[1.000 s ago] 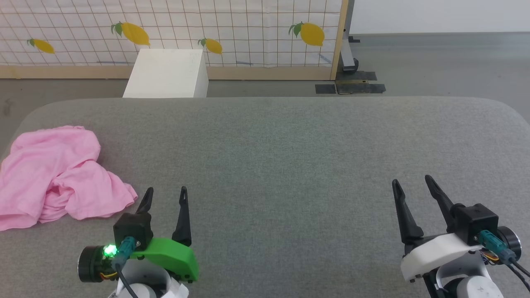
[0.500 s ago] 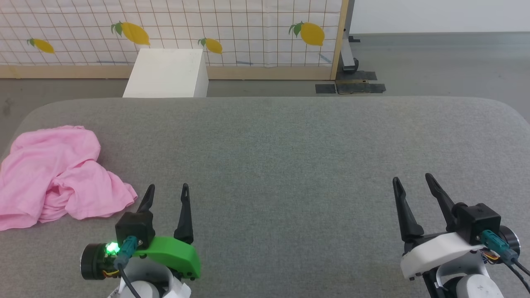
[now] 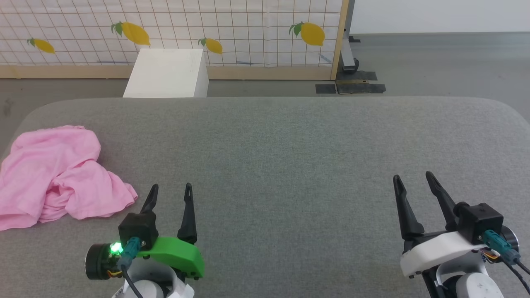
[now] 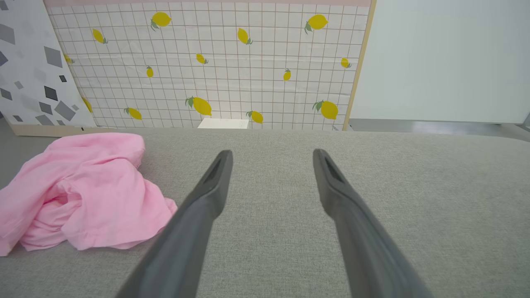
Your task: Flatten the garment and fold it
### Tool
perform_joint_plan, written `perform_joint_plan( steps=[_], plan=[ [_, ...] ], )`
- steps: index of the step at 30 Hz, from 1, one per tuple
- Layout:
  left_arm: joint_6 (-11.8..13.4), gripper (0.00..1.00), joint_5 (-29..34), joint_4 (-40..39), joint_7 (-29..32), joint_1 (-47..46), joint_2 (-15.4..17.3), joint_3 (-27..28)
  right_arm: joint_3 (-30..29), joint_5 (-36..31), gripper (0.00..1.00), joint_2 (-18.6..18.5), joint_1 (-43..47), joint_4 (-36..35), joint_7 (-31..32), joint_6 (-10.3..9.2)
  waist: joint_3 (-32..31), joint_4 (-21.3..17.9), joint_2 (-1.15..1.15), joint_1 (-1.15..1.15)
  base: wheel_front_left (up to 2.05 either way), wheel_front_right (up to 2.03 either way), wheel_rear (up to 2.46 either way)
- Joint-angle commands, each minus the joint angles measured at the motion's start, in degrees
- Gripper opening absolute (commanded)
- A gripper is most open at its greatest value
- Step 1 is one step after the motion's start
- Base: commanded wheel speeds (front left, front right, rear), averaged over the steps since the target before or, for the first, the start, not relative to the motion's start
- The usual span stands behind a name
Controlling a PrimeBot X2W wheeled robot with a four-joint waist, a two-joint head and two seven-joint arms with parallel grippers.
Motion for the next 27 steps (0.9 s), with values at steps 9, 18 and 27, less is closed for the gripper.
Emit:
perform_joint_plan(
  steps=[9, 18, 27],
  plan=[
    [1.11, 1.00, -1.80, 1.12, -1.51, -1.56, 0.75, -0.91, 0.18, 1.56, 1.00, 0.02, -1.50, 0.79, -1.43, -0.04, 0.13, -0.01, 0.00, 0.00, 0.00, 0.00, 0.00],
    [1.89, 1.00, -2.79, 1.71, -2.56, -1.92, 1.26, -1.50, 0.29, 2.27, 1.00, 0.02, -1.82, 1.55, -2.05, -0.05, 0.05, 0.10, 0.00, 0.00, 0.00, 0.00, 0.00],
    [2.74, 1.00, -3.78, 1.91, -3.62, -2.12, 1.57, -2.16, 0.23, 2.77, 1.00, 0.02, -2.14, 1.97, -2.54, -0.06, 0.10, 0.21, 0.00, 0.00, 0.00, 0.00, 0.00]
  ],
)
